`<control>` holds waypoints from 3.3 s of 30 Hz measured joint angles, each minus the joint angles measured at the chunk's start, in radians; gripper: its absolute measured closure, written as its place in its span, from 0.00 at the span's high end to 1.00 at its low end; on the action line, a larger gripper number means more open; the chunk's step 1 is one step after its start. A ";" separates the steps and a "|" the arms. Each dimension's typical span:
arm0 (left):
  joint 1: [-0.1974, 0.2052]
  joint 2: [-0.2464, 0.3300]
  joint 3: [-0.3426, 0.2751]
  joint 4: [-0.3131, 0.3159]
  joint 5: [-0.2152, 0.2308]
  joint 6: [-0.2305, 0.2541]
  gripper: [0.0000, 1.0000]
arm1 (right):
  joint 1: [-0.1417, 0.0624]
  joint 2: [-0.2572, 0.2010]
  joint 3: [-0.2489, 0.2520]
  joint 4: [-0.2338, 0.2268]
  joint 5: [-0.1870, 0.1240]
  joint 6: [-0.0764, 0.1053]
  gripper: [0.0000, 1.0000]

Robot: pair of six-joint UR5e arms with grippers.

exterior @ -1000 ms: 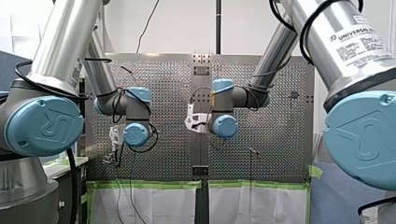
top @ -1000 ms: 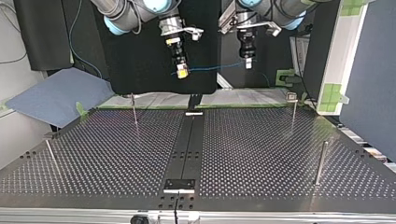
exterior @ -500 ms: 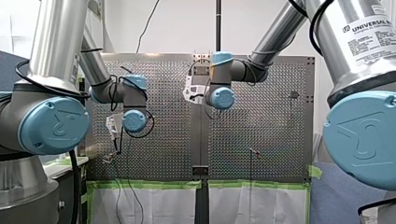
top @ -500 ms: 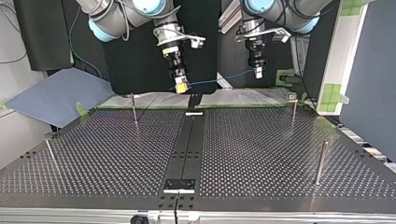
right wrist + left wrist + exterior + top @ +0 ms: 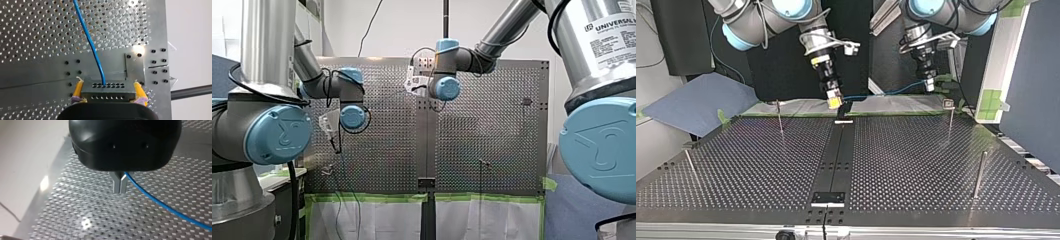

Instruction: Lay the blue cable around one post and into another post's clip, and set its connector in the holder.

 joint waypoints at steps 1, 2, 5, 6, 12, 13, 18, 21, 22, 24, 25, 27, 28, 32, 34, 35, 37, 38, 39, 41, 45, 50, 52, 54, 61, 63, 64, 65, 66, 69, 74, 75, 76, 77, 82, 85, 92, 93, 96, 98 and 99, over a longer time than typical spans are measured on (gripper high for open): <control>0.002 0.007 0.007 -0.007 -0.001 -0.003 0.01 | 0.002 0.000 -0.007 0.007 -0.004 -0.003 0.00; 0.005 0.017 0.016 -0.016 -0.001 -0.007 0.01 | 0.003 0.000 -0.018 0.018 -0.009 -0.008 0.00; 0.010 0.040 0.038 -0.037 -0.002 -0.018 0.01 | 0.006 0.000 -0.045 0.045 -0.017 -0.017 0.00; 0.012 0.047 0.045 -0.045 -0.002 -0.022 0.01 | 0.006 0.000 -0.053 0.053 -0.019 -0.019 0.00; 0.025 0.098 0.092 -0.095 -0.005 -0.036 0.01 | 0.009 0.000 -0.093 0.089 -0.032 -0.022 0.00; 0.028 0.105 0.096 -0.103 -0.006 -0.036 0.01 | 0.009 0.000 -0.098 0.091 -0.034 -0.022 0.00; 0.060 0.132 0.113 -0.148 -0.011 -0.049 0.01 | 0.009 0.000 -0.131 0.103 -0.045 -0.023 0.00; 0.083 0.145 0.116 -0.172 0.005 -0.062 0.01 | 0.008 0.000 -0.153 0.112 -0.050 -0.023 0.00; 0.090 0.148 0.118 -0.179 0.010 -0.066 0.01 | 0.008 0.000 -0.159 0.113 -0.051 -0.023 0.00; 0.109 0.155 0.123 -0.197 0.019 -0.072 0.01 | 0.009 0.000 -0.173 0.116 -0.057 -0.023 0.00; 0.118 0.158 0.127 -0.205 0.021 -0.075 0.01 | 0.009 0.000 -0.178 0.116 -0.061 -0.023 0.00; 0.141 0.164 0.139 -0.220 0.024 -0.081 0.01 | 0.010 0.001 -0.191 0.117 -0.073 -0.023 0.00; 0.150 0.166 0.145 -0.227 0.024 -0.084 0.01 | 0.011 0.001 -0.197 0.117 -0.078 -0.023 0.00; 0.184 0.176 0.182 -0.261 0.025 -0.102 0.01 | 0.018 0.002 -0.222 0.121 -0.100 -0.023 0.00; 0.193 0.180 0.198 -0.275 0.026 -0.108 0.01 | 0.022 0.002 -0.234 0.125 -0.112 -0.024 0.00; 0.199 0.182 0.210 -0.285 0.026 -0.113 0.01 | 0.024 0.003 -0.242 0.127 -0.118 -0.024 0.00; 0.205 0.185 0.225 -0.300 0.027 -0.119 0.01 | 0.027 0.004 -0.252 0.129 -0.125 -0.024 0.00; 0.209 0.187 0.235 -0.310 0.027 -0.122 0.01 | 0.029 0.005 -0.259 0.130 -0.129 -0.024 0.00; 0.212 0.188 0.243 -0.317 0.027 -0.124 0.01 | 0.031 0.006 -0.264 0.131 -0.132 -0.024 0.00; 0.219 0.191 0.260 -0.334 0.028 -0.127 0.01 | 0.035 0.010 -0.278 0.136 -0.138 -0.025 0.00; 0.232 0.195 0.289 -0.364 0.028 -0.136 0.01 | 0.042 0.026 -0.305 0.154 -0.145 -0.025 0.00; 0.251 0.196 0.330 -0.399 0.036 -0.144 0.01 | 0.051 0.047 -0.343 0.176 -0.147 -0.025 0.00; 0.258 0.195 0.345 -0.407 0.046 -0.144 0.01 | 0.053 0.056 -0.359 0.184 -0.148 -0.025 0.00; 0.266 0.195 0.362 -0.413 0.057 -0.144 0.01 | 0.055 0.068 -0.376 0.195 -0.148 -0.025 0.00; 0.298 0.192 0.420 -0.428 0.086 -0.143 0.01 | 0.058 0.086 -0.433 0.215 -0.147 -0.025 0.00; 0.314 0.188 0.439 -0.432 0.099 -0.146 0.01 | 0.058 0.092 -0.448 0.219 -0.146 -0.025 0.00; 0.321 0.186 0.446 -0.433 0.105 -0.149 0.01 | 0.058 0.095 -0.455 0.223 -0.146 -0.025 0.00; 0.330 0.184 0.457 -0.433 0.114 -0.153 0.01 | 0.058 0.100 -0.464 0.227 -0.146 -0.025 0.00; 0.338 0.183 0.465 -0.434 0.121 -0.155 0.01 | 0.058 0.104 -0.471 0.229 -0.146 -0.025 0.00; 0.364 0.181 0.490 -0.434 0.148 -0.160 0.01 | 0.059 0.116 -0.495 0.235 -0.146 -0.025 0.00; 0.403 0.159 0.514 -0.435 0.186 -0.162 0.01 | 0.065 0.146 -0.535 0.259 -0.147 -0.025 0.00; 0.409 0.154 0.518 -0.434 0.192 -0.162 0.01 | 0.066 0.153 -0.542 0.264 -0.147 -0.027 0.00; 0.415 0.148 0.522 -0.434 0.199 -0.161 0.01 | 0.067 0.159 -0.548 0.267 -0.147 -0.028 0.00; 0.424 0.140 0.527 -0.433 0.208 -0.161 0.01 | 0.068 0.167 -0.557 0.268 -0.146 -0.029 0.00; 0.463 0.102 0.538 -0.422 0.246 -0.161 0.01 | 0.071 0.199 -0.594 0.268 -0.146 -0.032 0.00; 0.483 0.076 0.554 -0.417 0.268 -0.163 0.01 | 0.073 0.222 -0.619 0.275 -0.145 -0.032 0.00; 0.505 0.011 0.603 -0.430 0.299 -0.150 0.01 | 0.078 0.278 -0.684 0.288 -0.140 -0.032 0.00; 0.508 0.003 0.607 -0.431 0.303 -0.149 0.01 | 0.078 0.284 -0.692 0.290 -0.139 -0.032 0.00; 0.513 -0.019 0.623 -0.433 0.316 -0.149 0.01 | 0.078 0.305 -0.716 0.295 -0.136 -0.032 0.00; 0.516 -0.035 0.635 -0.438 0.323 -0.149 0.01 | 0.078 0.316 -0.733 0.298 -0.135 -0.032 0.00; 0.516 -0.042 0.641 -0.441 0.327 -0.148 0.01 | 0.078 0.319 -0.740 0.299 -0.134 -0.032 0.00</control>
